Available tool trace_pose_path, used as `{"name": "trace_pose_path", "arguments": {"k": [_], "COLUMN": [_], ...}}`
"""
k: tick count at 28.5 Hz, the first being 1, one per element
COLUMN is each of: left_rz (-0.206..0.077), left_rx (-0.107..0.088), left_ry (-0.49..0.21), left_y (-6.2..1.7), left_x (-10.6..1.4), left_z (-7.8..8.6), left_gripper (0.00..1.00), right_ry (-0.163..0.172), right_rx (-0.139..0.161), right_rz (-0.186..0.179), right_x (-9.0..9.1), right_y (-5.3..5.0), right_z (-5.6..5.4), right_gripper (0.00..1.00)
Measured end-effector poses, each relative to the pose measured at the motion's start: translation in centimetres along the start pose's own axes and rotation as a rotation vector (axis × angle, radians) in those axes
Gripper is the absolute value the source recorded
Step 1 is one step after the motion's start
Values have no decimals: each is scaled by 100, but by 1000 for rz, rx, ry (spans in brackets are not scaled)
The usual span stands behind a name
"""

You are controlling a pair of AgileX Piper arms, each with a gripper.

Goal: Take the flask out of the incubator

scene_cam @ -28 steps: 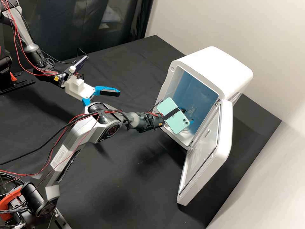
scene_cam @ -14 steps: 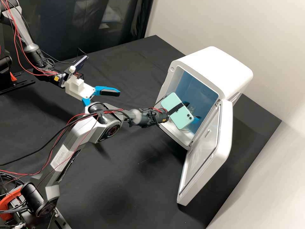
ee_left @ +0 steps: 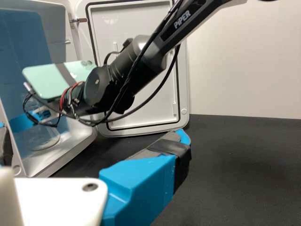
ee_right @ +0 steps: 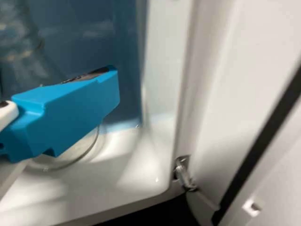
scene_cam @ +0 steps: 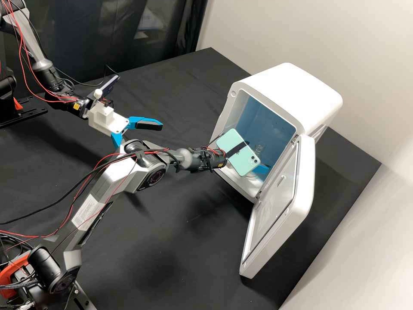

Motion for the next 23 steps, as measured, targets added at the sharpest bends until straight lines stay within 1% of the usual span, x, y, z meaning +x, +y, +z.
{"name": "trace_pose_path", "arguments": {"k": [2, 3, 4, 15, 18, 19, 22, 23], "left_rz": [0, 0, 0, 0, 0, 0, 0, 0], "left_rx": [0, 0, 0, 0, 0, 0, 0, 0], "left_ry": [0, 0, 0, 0, 0, 0, 0, 0], "left_y": [0, 0, 0, 0, 0, 0, 0, 0], "left_x": [0, 0, 0, 0, 0, 0, 0, 0], "left_z": [0, 0, 0, 0, 0, 0, 0, 0], "left_gripper": [100, 100, 100, 100, 100, 100, 100, 100], "right_ry": [-6, -7, -6, -6, -1, 0, 5, 7], "right_rx": [-11, -12, -12, -11, -9, -3, -6, -3], "right_rz": [-27, -32, -35, -37, -38, -38, -38, -38], "right_x": [8, 16, 17, 17, 17, 17, 21, 21], "right_y": [-47, -66, -73, -82, -83, -83, -72, -72], "right_z": [10, 12, 9, 7, 3, 2, 7, 6], "right_gripper": [100, 100, 0, 0, 0, 0, 0, 0]}}
